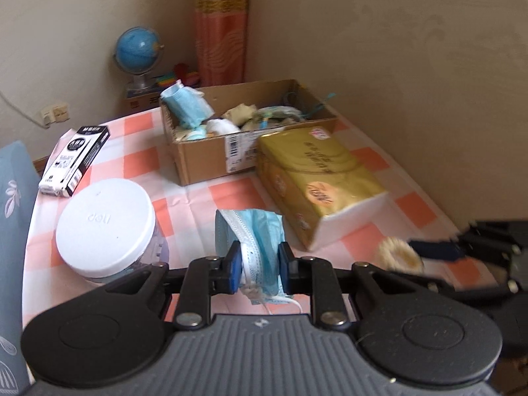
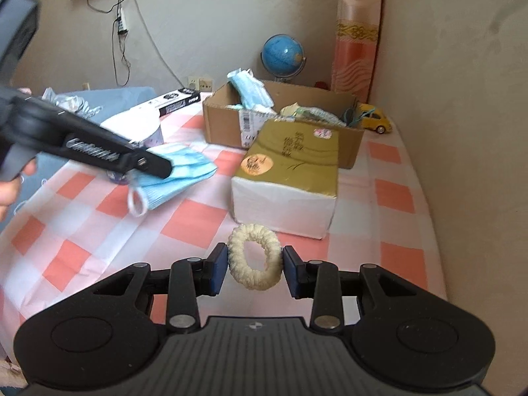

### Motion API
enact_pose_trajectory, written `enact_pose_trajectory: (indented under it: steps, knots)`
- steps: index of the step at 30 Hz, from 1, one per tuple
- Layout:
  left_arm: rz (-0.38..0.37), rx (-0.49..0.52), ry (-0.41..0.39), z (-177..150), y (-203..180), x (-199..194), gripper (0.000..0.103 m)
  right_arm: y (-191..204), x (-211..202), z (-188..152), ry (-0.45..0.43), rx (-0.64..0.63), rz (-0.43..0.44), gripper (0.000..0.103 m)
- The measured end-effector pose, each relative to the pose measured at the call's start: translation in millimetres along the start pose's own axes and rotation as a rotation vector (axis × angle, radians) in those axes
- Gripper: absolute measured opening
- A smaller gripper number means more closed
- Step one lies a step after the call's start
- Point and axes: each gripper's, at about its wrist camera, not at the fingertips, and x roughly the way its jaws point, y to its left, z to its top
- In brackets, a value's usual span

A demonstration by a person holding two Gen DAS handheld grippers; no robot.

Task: Organize soft objects
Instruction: 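Drop the blue mask into the box with the left tool while the right tool carries the scrunchie over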

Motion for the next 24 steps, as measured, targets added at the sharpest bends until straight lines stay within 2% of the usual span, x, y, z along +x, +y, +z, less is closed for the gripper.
enact_pose_trajectory:
  steps: [5,11,17,24]
  knots:
    - [-0.059,0.044,-0.011,13,-5,-17,0.021,-11,-10,12,-0.035,0.015,-0.031,0.041]
    - [-0.071,0.077,-0.074,47,-6,-17,0.021,-26,-16,25,-0.077,0.043,-0.070,0.041]
    - [-0.045,0.081,-0.120,94,3,15,0.021,-39,-13,39,-0.111,0.070,-0.090,0.041]
    - [0.001,0.023,-0.126,140,24,73,0.021,-48,-5,54,-0.133,0.078,-0.105,0.041]
